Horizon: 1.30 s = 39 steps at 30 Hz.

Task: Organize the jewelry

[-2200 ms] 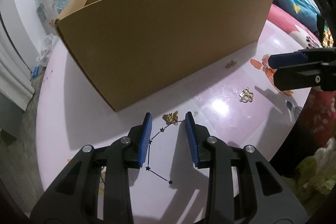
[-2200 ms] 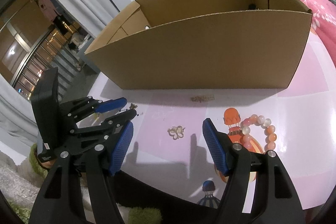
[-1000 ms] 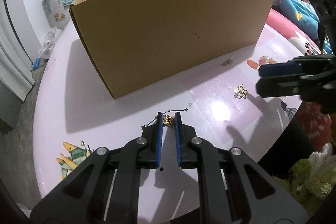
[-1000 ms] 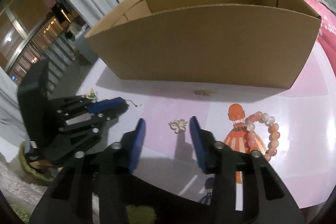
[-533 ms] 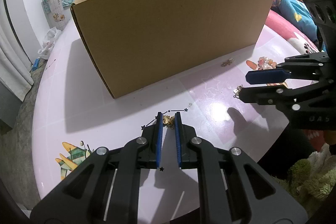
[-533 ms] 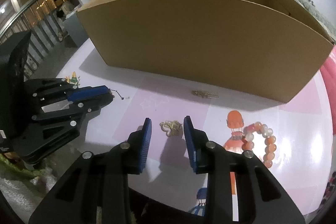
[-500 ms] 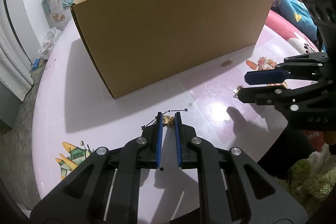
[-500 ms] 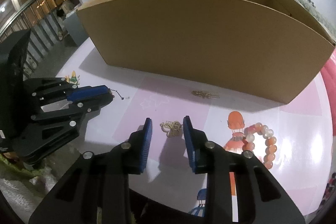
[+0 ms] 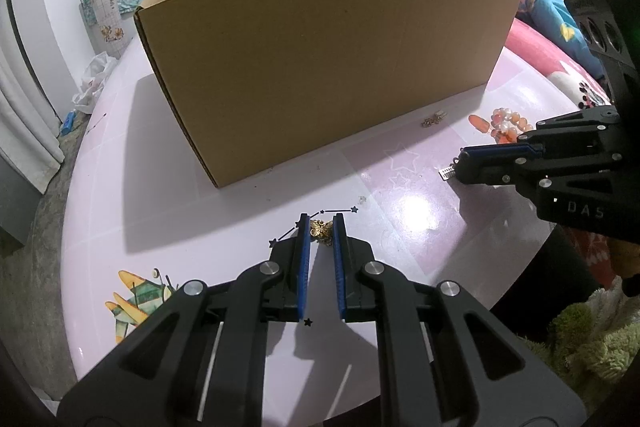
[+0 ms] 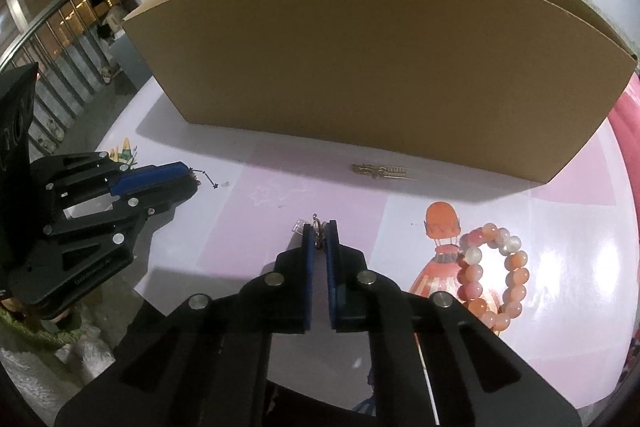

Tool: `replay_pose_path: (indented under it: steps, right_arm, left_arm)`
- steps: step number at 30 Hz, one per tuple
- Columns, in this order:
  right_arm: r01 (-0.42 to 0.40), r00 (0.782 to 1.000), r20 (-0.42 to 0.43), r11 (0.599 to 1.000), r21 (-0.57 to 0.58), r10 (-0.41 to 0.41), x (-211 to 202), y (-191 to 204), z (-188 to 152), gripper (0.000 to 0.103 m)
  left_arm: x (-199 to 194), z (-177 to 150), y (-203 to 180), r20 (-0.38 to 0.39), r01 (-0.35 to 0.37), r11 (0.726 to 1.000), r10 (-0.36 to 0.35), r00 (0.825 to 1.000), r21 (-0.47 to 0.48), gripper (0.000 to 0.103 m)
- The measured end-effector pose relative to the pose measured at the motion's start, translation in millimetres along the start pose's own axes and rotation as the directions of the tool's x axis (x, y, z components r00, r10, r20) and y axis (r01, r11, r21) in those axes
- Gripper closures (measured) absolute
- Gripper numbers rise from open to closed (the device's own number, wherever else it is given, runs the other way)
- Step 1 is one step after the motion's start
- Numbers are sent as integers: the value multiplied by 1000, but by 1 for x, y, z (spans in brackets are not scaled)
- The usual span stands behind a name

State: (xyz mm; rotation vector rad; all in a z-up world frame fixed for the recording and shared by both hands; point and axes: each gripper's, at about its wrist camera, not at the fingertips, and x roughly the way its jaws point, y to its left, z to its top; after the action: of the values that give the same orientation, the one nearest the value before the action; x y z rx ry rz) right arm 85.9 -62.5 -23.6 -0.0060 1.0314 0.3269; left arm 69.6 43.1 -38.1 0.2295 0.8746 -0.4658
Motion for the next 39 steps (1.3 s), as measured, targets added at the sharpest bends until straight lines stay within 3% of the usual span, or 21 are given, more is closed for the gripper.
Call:
replay_pose_path:
  steps: [23,30,32,34,39]
  right_arm:
    - [15,997,81,1000,3,-15,-31,-15,-6,100]
    - [-23,997,78,1000,-4,23,-40,-19,-12,99]
    - [-18,997,74,1000,-9,19,-40,-18,-12,93]
    - [3,997,73,1000,-18,-2,-39,-17,-12,73]
    - [32,997,66,999,-16,-31,-29,-20,-8,70]
  left_arm:
    - [-8,0,-3,24,-8,1000,8,1000,21,93]
    - [-11,-3,-5,19,-17,1000,17,1000,16,93]
    - [-10,-3,-5,13,-18,1000,17,1000,14,93]
    - [-7,-4,-6,6,-18,1000,18,1000,13,93]
    - [-5,-5,-6,3,-17,1000,17,1000,12,93]
